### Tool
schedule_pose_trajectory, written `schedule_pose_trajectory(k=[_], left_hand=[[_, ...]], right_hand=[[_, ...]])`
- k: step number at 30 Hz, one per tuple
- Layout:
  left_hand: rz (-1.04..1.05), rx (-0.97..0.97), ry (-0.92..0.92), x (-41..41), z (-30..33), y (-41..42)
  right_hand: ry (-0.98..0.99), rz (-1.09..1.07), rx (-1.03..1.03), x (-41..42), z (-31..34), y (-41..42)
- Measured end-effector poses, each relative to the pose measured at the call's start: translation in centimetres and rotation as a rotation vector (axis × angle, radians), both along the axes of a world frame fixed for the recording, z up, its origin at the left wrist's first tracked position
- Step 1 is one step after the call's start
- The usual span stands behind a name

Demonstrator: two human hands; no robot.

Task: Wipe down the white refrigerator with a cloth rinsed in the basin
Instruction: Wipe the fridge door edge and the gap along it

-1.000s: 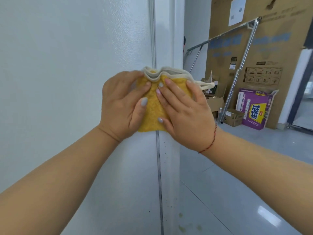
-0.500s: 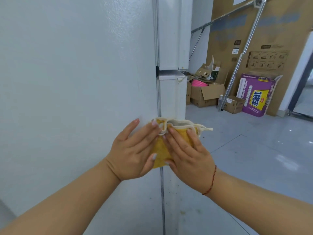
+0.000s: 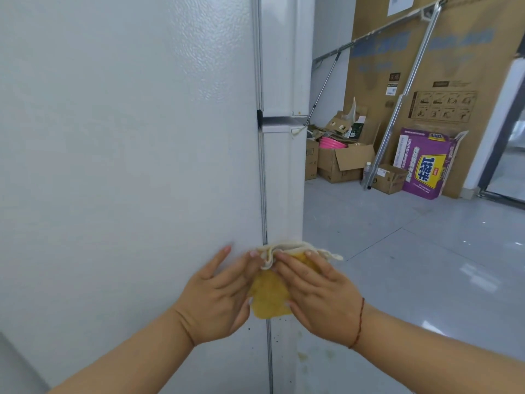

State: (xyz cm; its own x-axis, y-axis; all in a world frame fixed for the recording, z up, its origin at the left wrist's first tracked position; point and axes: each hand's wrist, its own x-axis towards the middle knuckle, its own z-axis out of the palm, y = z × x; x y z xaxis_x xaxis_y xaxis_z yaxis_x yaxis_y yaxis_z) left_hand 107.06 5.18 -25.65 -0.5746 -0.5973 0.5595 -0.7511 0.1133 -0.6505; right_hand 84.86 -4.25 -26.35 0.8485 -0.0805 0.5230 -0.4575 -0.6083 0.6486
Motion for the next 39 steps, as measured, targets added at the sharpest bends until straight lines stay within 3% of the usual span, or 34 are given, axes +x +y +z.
schedule_pose_trajectory(k=[7, 11, 14, 23, 32, 39], left_hand=[[-0.003, -0.385, 0.173, -1.3, 10.7, -1.8], [-0.082, -0.452, 0.219, -1.5, 13.5, -2.8], [-0.076, -0.401, 0.246, -1.6, 11.1, -2.7], [-0.112, -0.135, 0.174, -0.3, 0.3, -1.6], [-0.098, 0.113, -0.006, 0.7, -11.1, -0.2], [0.004, 0.265, -0.057, -0.1, -17.9, 0.8]], right_hand=[[-0.251, 0.088, -0.166, 2.0, 12.8, -1.6], [-0.372, 0.217, -0.209, 2.9, 15.3, -2.2], [-0.39, 0.242, -0.162, 3.1, 12.4, -2.4], [-0.166, 0.174, -0.01, 1.7, 0.4, -2.2], [0.264, 0.142, 0.095, -0.6, -9.7, -2.8], [0.598, 0.071, -0.069, -0.3, -16.5, -3.5]])
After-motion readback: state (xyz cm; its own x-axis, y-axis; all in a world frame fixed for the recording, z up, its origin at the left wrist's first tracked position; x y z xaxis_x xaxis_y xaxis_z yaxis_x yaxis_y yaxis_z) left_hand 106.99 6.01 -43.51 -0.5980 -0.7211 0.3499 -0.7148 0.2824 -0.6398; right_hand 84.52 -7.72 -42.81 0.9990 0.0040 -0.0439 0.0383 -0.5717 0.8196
